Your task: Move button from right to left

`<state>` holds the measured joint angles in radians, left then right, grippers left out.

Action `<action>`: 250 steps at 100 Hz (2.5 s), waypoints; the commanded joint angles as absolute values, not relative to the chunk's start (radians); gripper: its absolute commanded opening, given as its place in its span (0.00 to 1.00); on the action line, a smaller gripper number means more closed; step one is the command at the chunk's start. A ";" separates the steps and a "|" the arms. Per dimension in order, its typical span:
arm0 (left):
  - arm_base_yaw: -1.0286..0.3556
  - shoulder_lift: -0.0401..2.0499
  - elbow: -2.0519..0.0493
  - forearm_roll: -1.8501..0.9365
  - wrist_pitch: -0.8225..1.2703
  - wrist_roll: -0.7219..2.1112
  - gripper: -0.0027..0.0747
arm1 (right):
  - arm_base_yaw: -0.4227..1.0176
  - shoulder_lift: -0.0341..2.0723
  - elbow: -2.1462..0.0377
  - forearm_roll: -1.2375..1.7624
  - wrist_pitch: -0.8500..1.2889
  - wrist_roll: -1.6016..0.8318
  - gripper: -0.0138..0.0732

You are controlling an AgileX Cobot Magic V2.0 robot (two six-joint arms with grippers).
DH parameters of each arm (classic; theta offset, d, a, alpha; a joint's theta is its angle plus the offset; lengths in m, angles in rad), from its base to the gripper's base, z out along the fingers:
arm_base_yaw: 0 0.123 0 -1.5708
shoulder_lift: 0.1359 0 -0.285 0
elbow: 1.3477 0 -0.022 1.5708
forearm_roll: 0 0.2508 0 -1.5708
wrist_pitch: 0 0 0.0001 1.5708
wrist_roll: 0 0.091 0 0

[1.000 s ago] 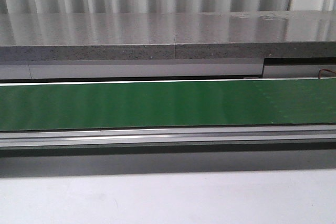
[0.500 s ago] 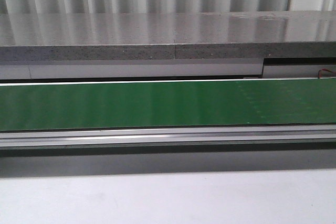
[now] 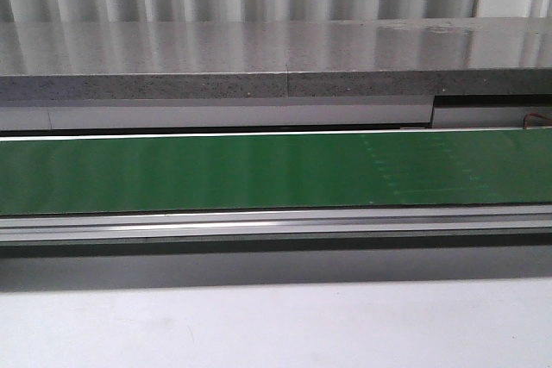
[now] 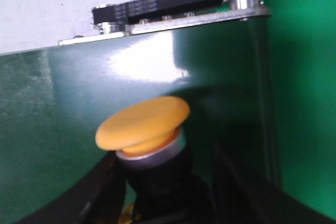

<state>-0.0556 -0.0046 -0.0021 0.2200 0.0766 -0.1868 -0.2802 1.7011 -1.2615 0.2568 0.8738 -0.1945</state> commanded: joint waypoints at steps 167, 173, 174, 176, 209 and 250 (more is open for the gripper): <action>-0.064 -0.039 0.022 0.212 0.000 -0.197 0.01 | -0.122 0.476 -0.582 0.248 0.540 -0.298 0.73; -0.064 -0.039 0.022 0.212 0.000 -0.197 0.01 | -0.122 0.445 -0.569 0.248 0.543 -0.298 0.62; -0.064 -0.039 0.022 0.212 0.000 -0.197 0.01 | -0.122 0.442 -0.569 0.248 0.542 -0.298 0.60; -0.064 -0.039 0.022 0.212 0.000 -0.197 0.01 | -0.122 0.434 -0.566 0.248 0.542 -0.298 0.56; -0.064 -0.039 0.022 0.212 0.000 -0.197 0.01 | -0.122 0.417 -0.565 0.248 0.543 -0.298 0.08; -0.064 -0.039 0.022 0.212 -0.006 -0.197 0.01 | -0.122 0.417 -0.565 0.248 0.543 -0.298 0.08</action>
